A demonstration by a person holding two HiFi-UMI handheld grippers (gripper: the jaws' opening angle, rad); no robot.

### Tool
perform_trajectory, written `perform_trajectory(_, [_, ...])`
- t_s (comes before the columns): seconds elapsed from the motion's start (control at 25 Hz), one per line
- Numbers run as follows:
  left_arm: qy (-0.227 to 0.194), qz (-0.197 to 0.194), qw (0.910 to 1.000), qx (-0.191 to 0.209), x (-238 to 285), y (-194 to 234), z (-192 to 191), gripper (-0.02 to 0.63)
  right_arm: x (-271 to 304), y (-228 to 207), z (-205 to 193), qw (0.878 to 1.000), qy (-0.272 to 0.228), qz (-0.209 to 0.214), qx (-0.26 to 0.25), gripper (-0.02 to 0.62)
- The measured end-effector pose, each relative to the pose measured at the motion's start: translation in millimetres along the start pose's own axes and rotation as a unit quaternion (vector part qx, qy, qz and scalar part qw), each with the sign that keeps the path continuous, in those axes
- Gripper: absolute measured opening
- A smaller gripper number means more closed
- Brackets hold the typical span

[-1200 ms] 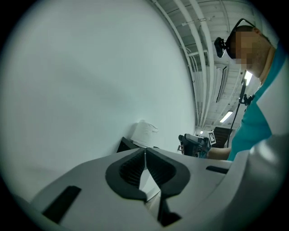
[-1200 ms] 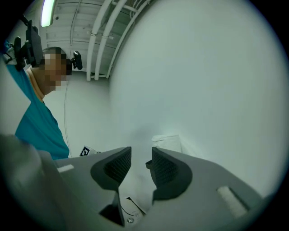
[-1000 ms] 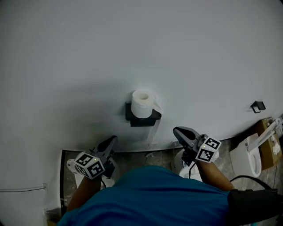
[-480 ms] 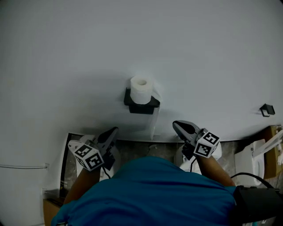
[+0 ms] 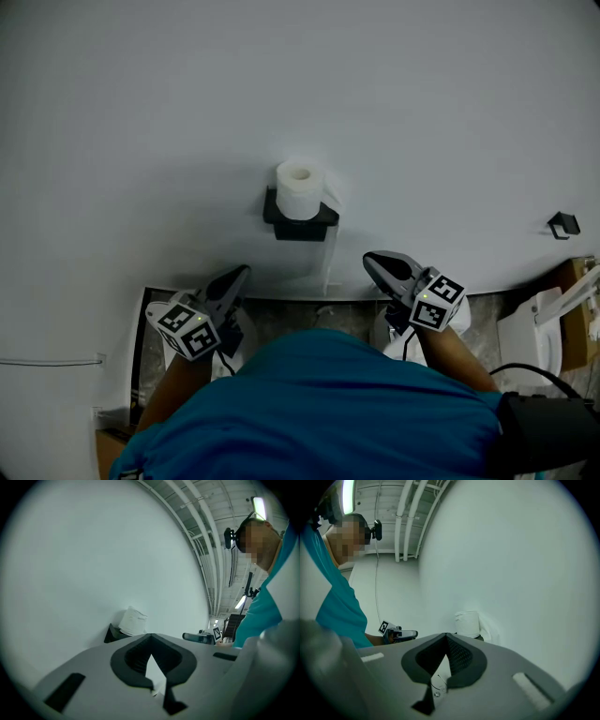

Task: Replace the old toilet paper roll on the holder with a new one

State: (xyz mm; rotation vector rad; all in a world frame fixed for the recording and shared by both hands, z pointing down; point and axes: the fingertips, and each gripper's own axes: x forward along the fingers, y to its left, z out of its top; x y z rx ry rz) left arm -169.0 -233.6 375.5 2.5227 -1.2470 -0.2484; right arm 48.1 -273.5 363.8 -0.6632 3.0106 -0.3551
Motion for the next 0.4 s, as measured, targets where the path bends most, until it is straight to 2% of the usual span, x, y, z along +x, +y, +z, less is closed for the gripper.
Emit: perform_trajectory(0.4, [0.008, -0.006, 0.9999, 0.002, 4.1, 1.3, -1.3, 0.008, -4.6, -1.8, -5.9, 1.0, -0.002, -0.01, 0.004, 0.002])
